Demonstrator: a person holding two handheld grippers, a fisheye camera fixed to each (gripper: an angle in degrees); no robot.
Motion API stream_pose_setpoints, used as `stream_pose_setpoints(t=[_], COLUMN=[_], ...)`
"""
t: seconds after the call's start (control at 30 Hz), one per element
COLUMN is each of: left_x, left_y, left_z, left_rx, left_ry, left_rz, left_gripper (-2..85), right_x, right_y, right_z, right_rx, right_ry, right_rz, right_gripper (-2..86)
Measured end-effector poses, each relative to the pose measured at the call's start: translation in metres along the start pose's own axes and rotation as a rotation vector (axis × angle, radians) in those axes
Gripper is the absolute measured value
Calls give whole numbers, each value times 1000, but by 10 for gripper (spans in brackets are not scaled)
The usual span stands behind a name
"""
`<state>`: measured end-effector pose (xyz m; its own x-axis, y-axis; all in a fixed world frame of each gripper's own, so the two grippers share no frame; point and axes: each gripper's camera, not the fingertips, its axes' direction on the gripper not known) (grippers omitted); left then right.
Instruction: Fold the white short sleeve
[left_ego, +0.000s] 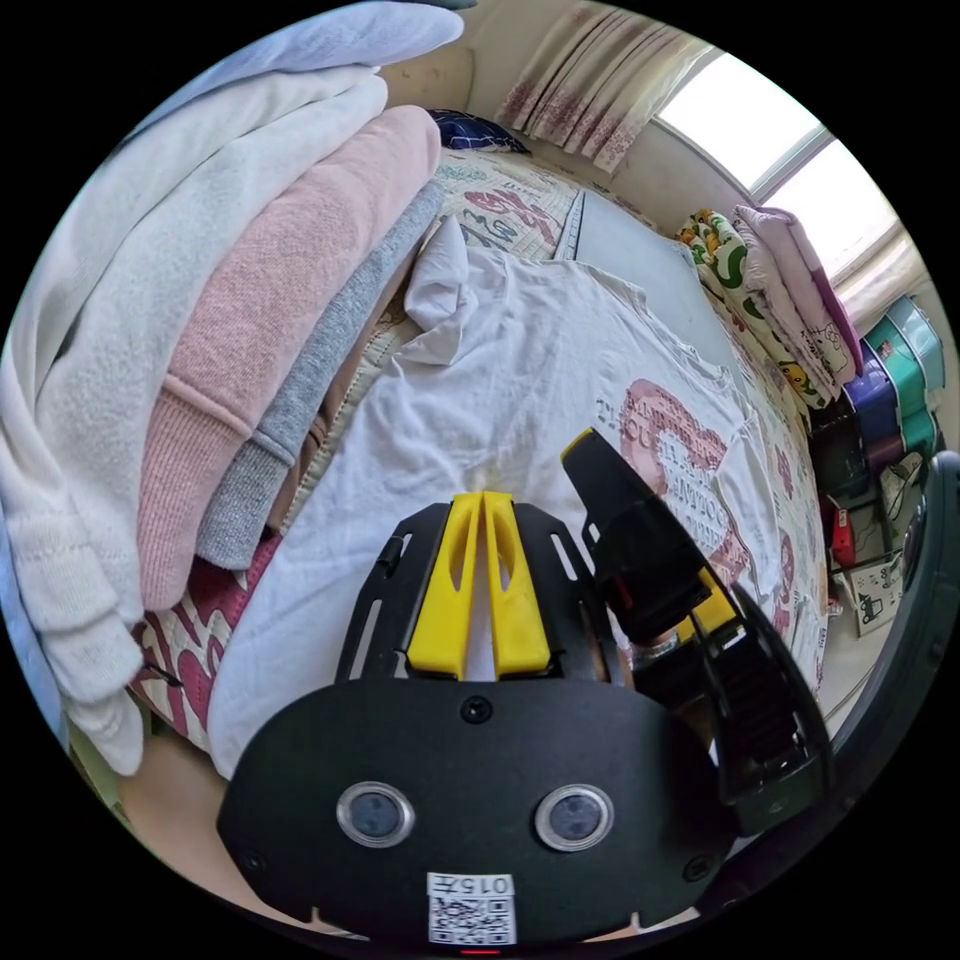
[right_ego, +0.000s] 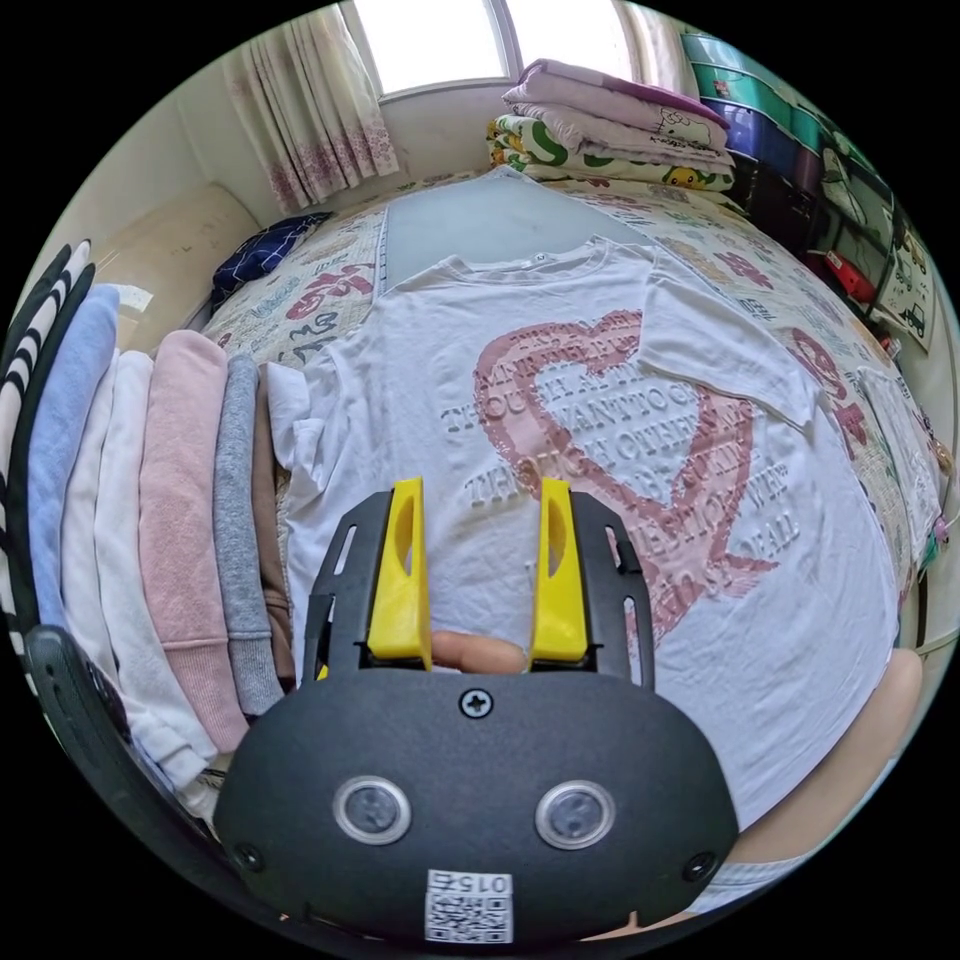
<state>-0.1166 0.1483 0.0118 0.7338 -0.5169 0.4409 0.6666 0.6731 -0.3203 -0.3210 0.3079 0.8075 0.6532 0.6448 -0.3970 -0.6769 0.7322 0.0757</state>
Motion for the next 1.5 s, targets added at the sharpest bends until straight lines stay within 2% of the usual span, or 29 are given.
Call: stream_pose_setpoints(t=[0.6, 1.2, 1.33, 1.37, 1.4, 1.43, 1.5], left_x=[28, 56, 36, 36, 39, 39, 38], left_y=[-19, 1, 16, 15, 12, 9, 10], left_z=[-30, -67, -79, -81, -87, -91, -98], left_rx=[-64, 22, 96, 93, 81, 64, 74], left_ry=[-62, -161, -22, -9, 29, 94, 169], left_rz=[62, 105, 46, 99, 260, 330, 371], left_gripper=[-8, -8, -8, -7, -6, -4, -4], right_x=[-67, -130, -163, -168, -177, -184, -189], right_y=[-70, -119, -122, -122, -123, -125, -130], right_z=[-60, -191, -230, -236, -249, -263, -287], right_rx=[-77, -72, -70, -76, -91, -99, -102], right_ry=[-16, -101, -71, -64, -48, -34, -55], right_rz=[64, 51, -57, -72, -96, -97, -105], right_gripper=[152, 130, 133, 133, 133, 128, 119])
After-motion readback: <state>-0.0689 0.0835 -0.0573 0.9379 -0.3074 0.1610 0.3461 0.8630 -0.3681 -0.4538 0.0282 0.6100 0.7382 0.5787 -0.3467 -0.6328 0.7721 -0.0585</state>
